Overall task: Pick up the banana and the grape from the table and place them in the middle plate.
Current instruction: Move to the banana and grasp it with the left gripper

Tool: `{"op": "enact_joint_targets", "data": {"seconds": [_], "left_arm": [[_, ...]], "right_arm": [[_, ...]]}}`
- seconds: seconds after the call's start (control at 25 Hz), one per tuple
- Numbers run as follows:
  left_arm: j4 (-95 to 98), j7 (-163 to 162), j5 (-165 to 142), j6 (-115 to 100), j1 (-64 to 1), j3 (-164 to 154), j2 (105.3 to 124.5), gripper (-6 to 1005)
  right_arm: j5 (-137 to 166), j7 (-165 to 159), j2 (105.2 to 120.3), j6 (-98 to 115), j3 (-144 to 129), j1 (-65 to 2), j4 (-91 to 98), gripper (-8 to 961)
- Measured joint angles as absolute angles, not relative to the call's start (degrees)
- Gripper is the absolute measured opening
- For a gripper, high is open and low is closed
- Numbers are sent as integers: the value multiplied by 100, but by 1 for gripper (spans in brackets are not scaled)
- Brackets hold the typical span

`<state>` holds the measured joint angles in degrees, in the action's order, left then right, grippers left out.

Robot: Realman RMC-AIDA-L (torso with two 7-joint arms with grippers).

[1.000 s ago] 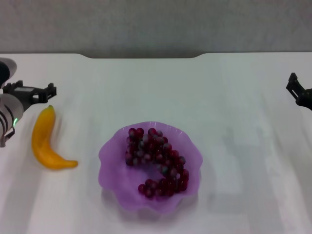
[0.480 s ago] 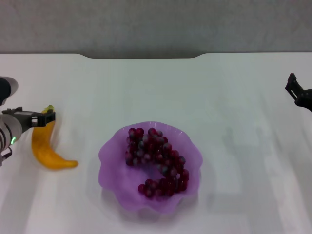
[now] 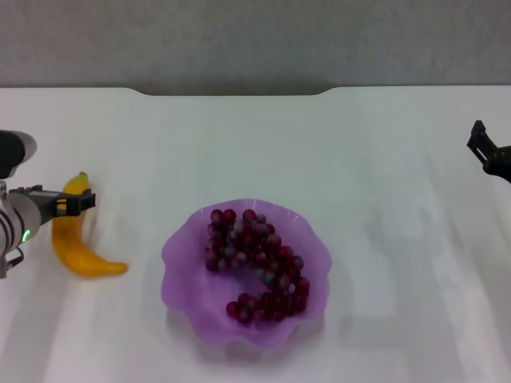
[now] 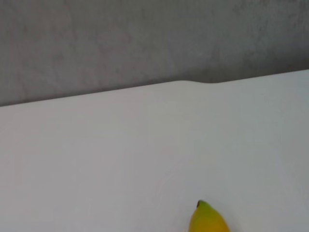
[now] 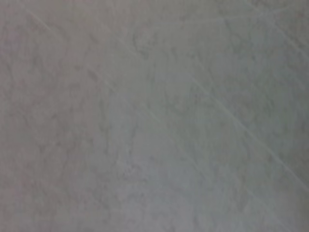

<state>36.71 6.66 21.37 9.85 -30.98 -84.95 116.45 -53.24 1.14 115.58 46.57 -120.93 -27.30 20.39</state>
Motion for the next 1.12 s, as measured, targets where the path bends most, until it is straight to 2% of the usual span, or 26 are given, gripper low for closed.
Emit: {"op": "enact_joint_targets", "data": {"seconds": [1.12], "left_arm": [[3176,616,2180,953,-3272,-8577,11679,860]], "right_arm": [[-5334,114,11564,4658,-12102,-2753,2091,838]]}}
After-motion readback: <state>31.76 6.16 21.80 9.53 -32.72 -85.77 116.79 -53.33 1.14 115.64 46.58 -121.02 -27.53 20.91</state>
